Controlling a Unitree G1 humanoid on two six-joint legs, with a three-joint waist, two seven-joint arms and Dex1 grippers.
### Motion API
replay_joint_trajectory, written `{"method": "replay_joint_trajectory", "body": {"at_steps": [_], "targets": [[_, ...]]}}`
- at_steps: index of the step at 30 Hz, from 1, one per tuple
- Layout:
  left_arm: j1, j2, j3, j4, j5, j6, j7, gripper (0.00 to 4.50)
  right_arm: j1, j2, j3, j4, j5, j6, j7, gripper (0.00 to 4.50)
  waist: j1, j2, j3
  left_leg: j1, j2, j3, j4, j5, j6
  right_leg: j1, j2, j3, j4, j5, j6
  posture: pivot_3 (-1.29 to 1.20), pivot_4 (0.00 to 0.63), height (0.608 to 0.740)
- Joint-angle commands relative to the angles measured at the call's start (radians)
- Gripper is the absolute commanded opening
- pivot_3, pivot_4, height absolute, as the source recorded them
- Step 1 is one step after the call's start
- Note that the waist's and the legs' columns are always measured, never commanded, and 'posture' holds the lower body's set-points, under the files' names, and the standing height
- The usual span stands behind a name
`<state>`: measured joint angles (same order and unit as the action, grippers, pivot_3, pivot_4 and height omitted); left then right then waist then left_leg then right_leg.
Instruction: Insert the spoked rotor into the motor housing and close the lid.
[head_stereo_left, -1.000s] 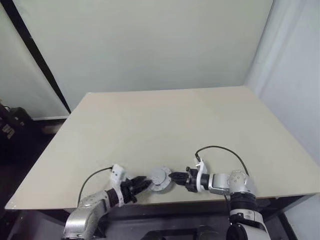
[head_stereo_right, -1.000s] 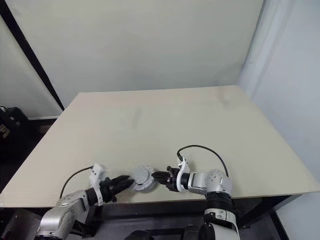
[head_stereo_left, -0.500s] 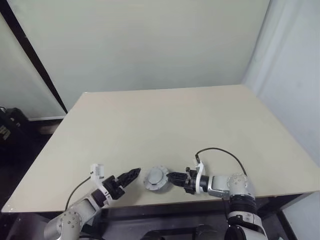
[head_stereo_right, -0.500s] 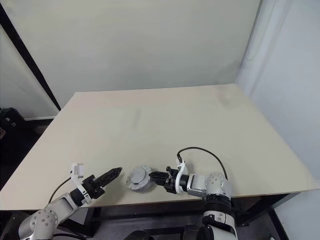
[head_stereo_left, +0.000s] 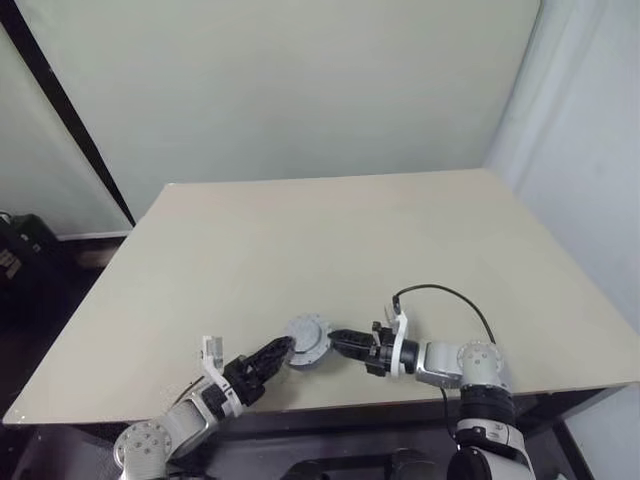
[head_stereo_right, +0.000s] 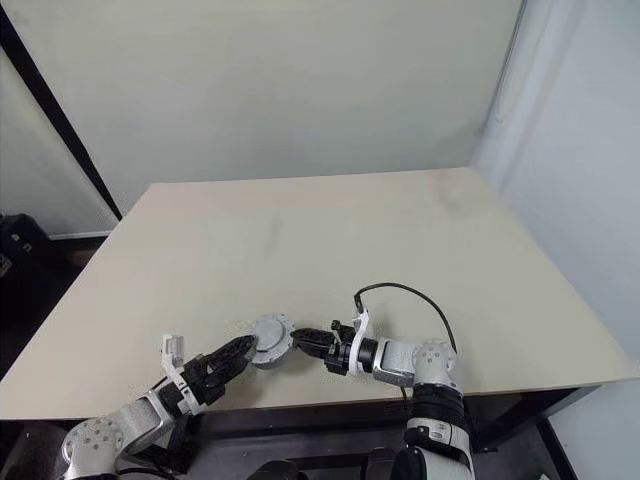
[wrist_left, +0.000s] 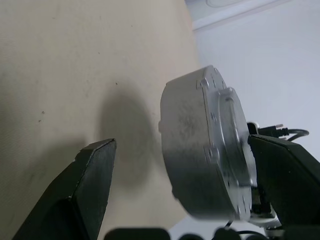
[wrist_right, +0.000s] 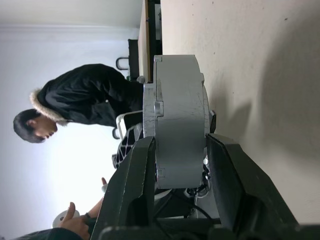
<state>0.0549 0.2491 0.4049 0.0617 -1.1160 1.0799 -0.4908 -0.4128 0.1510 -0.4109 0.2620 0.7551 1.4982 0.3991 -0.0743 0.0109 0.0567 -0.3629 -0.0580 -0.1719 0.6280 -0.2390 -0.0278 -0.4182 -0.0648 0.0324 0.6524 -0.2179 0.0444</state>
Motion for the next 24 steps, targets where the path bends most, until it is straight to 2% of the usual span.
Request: {"method": "replay_joint_trajectory", "body": {"at_steps": [1,9,14,15,17,18,19,21,22,24], "targets": [[-0.042,-0.012,-0.012,0.013,-0.02,0.006,-0.024,4.5,-0.003,0.033,0.016,-0.05,0.06,0.004,0.025,1.26,0.0,0.0,0.0,0.0,0.0,0.0,0.0,0.0,0.0,0.0,0.0,0.0,0.0,0.0,0.0,0.0,0.0,0.74],[-0.061,-0.043,-0.019,0.037,-0.049,0.05,-0.053,4.5,0.008,0.025,0.023,-0.063,0.061,0.013,0.025,1.26,0.0,0.0,0.0,0.0,0.0,0.0,0.0,0.0,0.0,0.0,0.0,0.0,-0.001,0.0,0.0,0.0,0.0,0.74],[-0.04,-0.045,-0.027,0.031,-0.053,0.074,-0.068,3.0,0.022,0.011,0.05,-0.085,0.049,-0.005,0.031,1.26,0.0,-0.001,0.0,0.0,0.0,0.0,0.0,0.0,0.0,0.0,0.0,0.001,-0.001,0.0,0.0,0.0,0.0,0.74],[-0.036,-0.046,-0.027,0.03,-0.055,0.075,-0.067,2.58,0.026,0.008,0.058,-0.091,0.047,-0.01,0.034,1.26,0.0,-0.001,0.0,0.0,0.0,0.0,0.0,0.0,0.0,0.0,0.0,0.001,-0.001,0.0,0.0,0.0,0.0,0.74],[-0.033,-0.048,-0.026,0.029,-0.057,0.075,-0.066,2.2,0.031,0.001,0.07,-0.097,0.046,-0.014,0.043,1.26,0.0,-0.001,0.0,-0.001,0.0,0.0,0.0,0.0,0.0,0.0,0.0,0.0,-0.001,0.0,0.0,0.0,0.0,0.74],[-0.033,-0.051,-0.024,0.03,-0.06,0.073,-0.065,2.17,0.037,-0.008,0.091,-0.108,0.046,-0.021,0.059,1.26,0.0,-0.001,0.0,-0.001,0.0,0.0,0.0,0.0,0.0,0.0,0.0,0.0,-0.001,0.0,0.0,0.0,0.0,0.74],[-0.032,-0.055,-0.021,0.03,-0.061,0.069,-0.064,2.17,0.042,-0.014,0.106,-0.12,0.05,-0.024,0.073,2.01,0.0,-0.001,0.0,-0.001,0.0,0.0,0.0,0.0,0.0,0.0,0.0,0.001,-0.001,0.0,0.0,0.0,0.0,0.74],[-0.032,-0.061,-0.018,0.029,-0.06,0.06,-0.064,2.0,0.05,-0.02,0.131,-0.137,0.051,-0.041,0.081,2.59,0.0,-0.001,0.0,-0.001,0.0,0.0,0.0,0.0,-0.001,0.0,0.0,0.001,-0.001,0.0,0.0,0.0,0.0,0.74],[-0.032,-0.064,-0.016,0.029,-0.06,0.055,-0.064,1.98,0.053,-0.018,0.134,-0.141,0.046,-0.054,0.071,3.07,0.0,-0.001,0.0,-0.001,0.0,0.0,0.0,0.0,-0.001,0.0,0.0,0.001,-0.002,0.0,0.0,0.0,0.0,0.74],[-0.034,-0.072,-0.011,0.026,-0.052,0.035,-0.058,1.98,0.057,-0.015,0.14,-0.143,0.033,-0.088,0.057,3.72,0.0,-0.001,0.0,-0.001,0.0,0.001,0.0,0.0,-0.001,0.0,0.0,0.001,-0.002,0.0,0.0,0.0,0.0,0.74]]}}
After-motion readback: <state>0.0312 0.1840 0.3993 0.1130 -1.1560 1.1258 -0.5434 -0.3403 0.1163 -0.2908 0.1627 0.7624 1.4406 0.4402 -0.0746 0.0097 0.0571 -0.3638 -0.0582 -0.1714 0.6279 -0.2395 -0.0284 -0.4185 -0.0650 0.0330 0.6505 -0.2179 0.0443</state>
